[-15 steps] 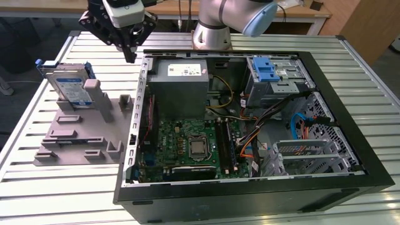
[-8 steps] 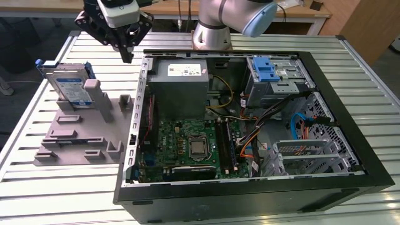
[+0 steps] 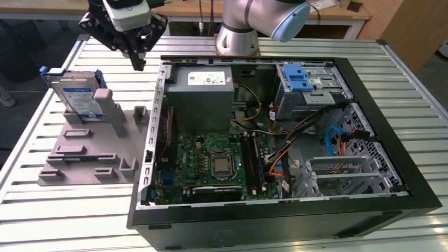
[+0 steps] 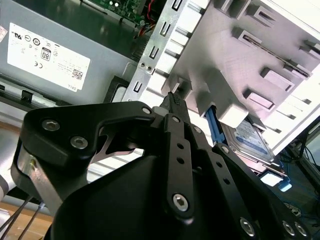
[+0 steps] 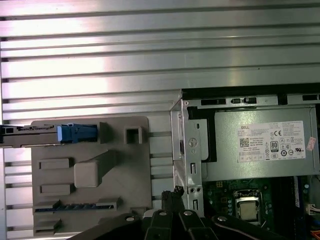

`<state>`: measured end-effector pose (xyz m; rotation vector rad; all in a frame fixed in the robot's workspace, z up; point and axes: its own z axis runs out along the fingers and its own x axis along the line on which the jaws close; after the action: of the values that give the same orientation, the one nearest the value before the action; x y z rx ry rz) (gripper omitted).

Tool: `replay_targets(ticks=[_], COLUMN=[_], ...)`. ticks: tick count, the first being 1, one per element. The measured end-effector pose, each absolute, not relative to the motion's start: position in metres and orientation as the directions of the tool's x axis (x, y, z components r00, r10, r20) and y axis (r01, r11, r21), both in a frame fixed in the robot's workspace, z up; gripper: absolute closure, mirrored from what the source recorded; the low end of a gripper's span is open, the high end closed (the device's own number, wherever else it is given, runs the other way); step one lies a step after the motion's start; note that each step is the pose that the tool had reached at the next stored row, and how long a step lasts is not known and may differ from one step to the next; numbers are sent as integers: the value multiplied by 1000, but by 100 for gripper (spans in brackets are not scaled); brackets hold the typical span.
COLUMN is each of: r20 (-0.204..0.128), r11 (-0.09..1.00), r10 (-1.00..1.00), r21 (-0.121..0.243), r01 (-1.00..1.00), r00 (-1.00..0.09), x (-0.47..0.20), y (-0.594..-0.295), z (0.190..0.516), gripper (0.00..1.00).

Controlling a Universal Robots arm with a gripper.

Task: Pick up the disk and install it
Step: 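Reach for the disk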

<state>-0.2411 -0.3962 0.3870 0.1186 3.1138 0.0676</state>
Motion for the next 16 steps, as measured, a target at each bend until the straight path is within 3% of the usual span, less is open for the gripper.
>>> replay_targets(ticks=[16], r20=[-23], r11=[996], r10=[76], r21=[44], r01=[75], r00=[-997], x=[-253], y=[-396], z=[386], gripper=[89])
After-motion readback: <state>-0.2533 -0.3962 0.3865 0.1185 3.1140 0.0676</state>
